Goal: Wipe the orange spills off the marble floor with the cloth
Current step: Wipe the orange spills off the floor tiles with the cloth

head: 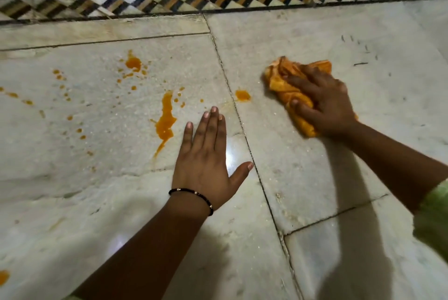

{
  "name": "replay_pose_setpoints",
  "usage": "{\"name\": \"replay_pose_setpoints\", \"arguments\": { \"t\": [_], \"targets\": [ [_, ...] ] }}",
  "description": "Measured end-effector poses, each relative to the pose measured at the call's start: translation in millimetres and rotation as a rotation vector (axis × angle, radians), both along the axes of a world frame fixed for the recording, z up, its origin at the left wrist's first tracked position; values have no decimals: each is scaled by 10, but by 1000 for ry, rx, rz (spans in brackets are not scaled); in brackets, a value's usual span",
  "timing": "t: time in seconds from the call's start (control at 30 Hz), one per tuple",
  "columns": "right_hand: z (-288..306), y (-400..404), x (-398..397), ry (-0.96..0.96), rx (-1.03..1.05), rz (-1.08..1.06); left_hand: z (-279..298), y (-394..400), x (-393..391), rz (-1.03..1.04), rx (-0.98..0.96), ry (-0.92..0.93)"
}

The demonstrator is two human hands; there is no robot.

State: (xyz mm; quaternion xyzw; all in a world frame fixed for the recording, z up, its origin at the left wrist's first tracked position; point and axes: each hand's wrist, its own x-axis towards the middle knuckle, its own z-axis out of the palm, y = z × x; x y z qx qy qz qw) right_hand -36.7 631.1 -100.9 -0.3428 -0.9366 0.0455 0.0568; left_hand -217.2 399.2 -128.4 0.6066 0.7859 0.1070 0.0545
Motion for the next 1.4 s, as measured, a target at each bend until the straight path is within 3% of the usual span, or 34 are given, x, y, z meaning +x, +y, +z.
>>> {"name": "replay_pose_setpoints", "arguments": {
  "t": [0.1, 0.17, 0.3, 0.4, 0.5, 0.6, 0.7, 0.77, 0.83, 0.9, 1.03, 1.1, 1.2, 1.33, 1.4],
  "targets": [
    [17, 337, -295, -1, 9, -443, 2, 5, 2, -3, 5, -8],
    [44, 354, -803, -7, -69, -587, 7, 8, 0, -3, 4, -3],
    [-9, -166, -1440, -65, -51, -210, 35, 9, 7, 21, 17, -9],
    [-23, -568, -1134, -62, 21, 37, 51, -8, 7, 58, 13, -34],
    [-17, -625, -532, -23, 75, 56, 37, -20, 2, 77, 12, -41],
    [-17, -306, -459, -17, 81, -250, 30, -16, 15, 63, 8, -34],
    [-10, -52, -1042, 61, 1, -635, 19, -17, 12, 60, 10, -26],
    [4, -67, -1496, 90, -83, -747, 20, -11, 15, 51, 18, -31],
    [-26, -279, -1731, 78, -89, -624, 32, -7, 18, 43, 10, -40],
    [-37, -580, -1619, 45, -54, -352, 50, -11, 14, 46, -8, -43],
    [7, -655, -711, -22, 49, 204, 40, -11, 0, 42, -3, -54],
    [37, -447, -351, -60, 50, 277, 27, -17, -2, 56, 15, -67],
    [33, -89, -427, -36, 86, 72, 29, -20, -1, 56, 19, -70],
    [-10, 31, -1475, 22, 47, -516, 43, -9, -10, 56, 6, -57],
    [-11, -165, -1853, 14, 37, -460, 62, 7, -16, 49, -19, -58]
  ]
}}
